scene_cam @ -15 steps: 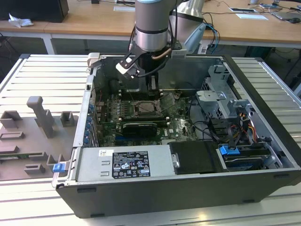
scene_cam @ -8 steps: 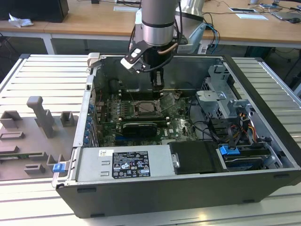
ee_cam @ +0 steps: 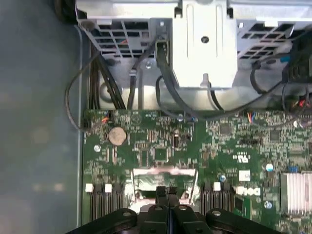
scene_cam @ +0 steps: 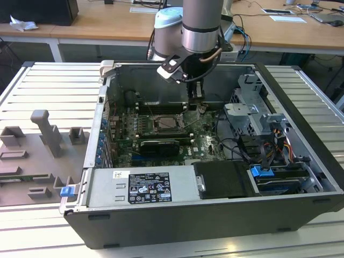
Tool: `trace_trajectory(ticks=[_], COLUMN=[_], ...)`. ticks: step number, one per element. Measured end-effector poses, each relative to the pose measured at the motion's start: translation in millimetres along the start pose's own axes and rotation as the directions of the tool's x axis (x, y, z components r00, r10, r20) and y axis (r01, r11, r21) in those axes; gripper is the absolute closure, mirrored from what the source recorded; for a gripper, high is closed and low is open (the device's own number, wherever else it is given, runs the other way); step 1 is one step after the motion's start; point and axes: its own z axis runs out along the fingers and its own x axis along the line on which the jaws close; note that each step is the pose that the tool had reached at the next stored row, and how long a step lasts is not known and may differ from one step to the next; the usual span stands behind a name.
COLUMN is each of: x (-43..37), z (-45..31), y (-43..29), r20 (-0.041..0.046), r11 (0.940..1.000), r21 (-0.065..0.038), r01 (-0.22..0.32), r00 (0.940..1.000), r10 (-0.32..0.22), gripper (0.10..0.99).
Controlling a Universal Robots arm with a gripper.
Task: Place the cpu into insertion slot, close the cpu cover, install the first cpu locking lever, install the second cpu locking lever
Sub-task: 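Close the cpu cover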
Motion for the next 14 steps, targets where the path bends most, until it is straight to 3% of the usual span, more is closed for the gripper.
trace_trajectory(ticks=[5,14], x=[0.0,0.8], z=[0.9,3.9], y=[8.8,23.2], r20=[-0.0026,-0.003], r11=[0.9989,0.9987], r21=[0.0,0.009], r01=[0.046,0.049], r00=[0.9989,0.9988], r10=[-0.046,-0.049], gripper=[0.98,0.98])
